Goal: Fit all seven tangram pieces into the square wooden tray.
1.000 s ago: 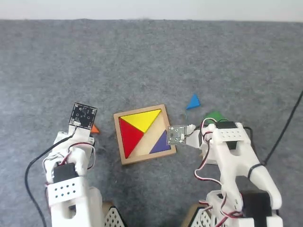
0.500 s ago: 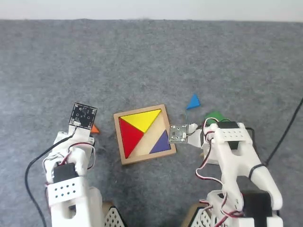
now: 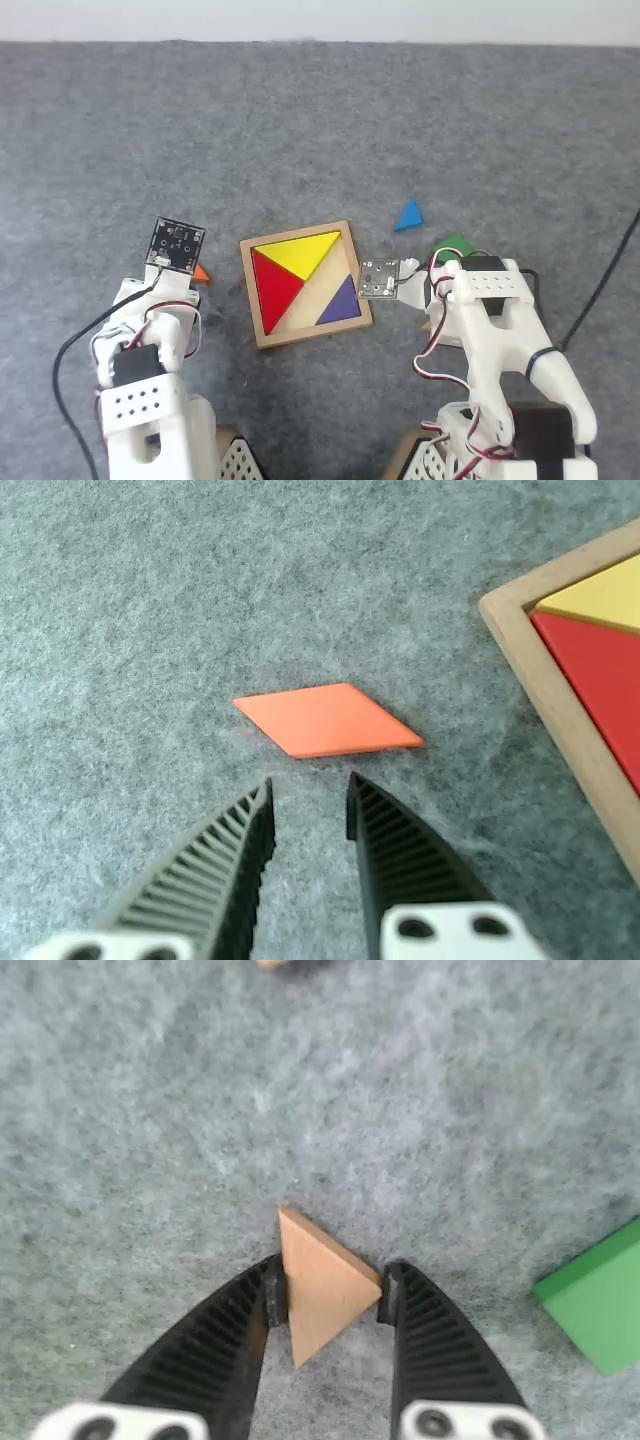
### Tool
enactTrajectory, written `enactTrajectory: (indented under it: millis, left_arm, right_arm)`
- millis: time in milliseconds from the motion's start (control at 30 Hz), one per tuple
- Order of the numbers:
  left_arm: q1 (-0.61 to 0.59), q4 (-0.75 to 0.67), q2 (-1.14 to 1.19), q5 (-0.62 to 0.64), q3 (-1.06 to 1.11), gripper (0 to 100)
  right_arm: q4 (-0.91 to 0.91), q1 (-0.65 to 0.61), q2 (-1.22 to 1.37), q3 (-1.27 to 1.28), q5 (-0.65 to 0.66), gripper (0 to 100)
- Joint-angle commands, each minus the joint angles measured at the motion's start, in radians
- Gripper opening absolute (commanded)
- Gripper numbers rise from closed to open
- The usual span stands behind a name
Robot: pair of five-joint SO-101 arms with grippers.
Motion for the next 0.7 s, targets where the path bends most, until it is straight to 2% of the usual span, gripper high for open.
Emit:
enactTrajectory:
  millis: [0,333,467,667]
  left_arm:
    - [0.006,0.008,-0.021,-0.006,-0.013,12]
    - [0.006,0.008,-0.021,-0.006,-0.013,12]
    - [0.006,0.008,-0.021,-0.006,-0.013,12]
    - [0.006,0.008,-0.021,-0.006,-0.013,12]
  right_arm:
    - [-0.004,0.012,-0.01,0.002,-0.014,10.6]
    - [0.082,0.005,-0.012,-0.109,-0.11,10.2]
    - [0.122,-0.019,-0.013,-0.13,-0.112,10.2]
    - [0.168,-0.073,-0.137,-0.132,-0.167,10.2]
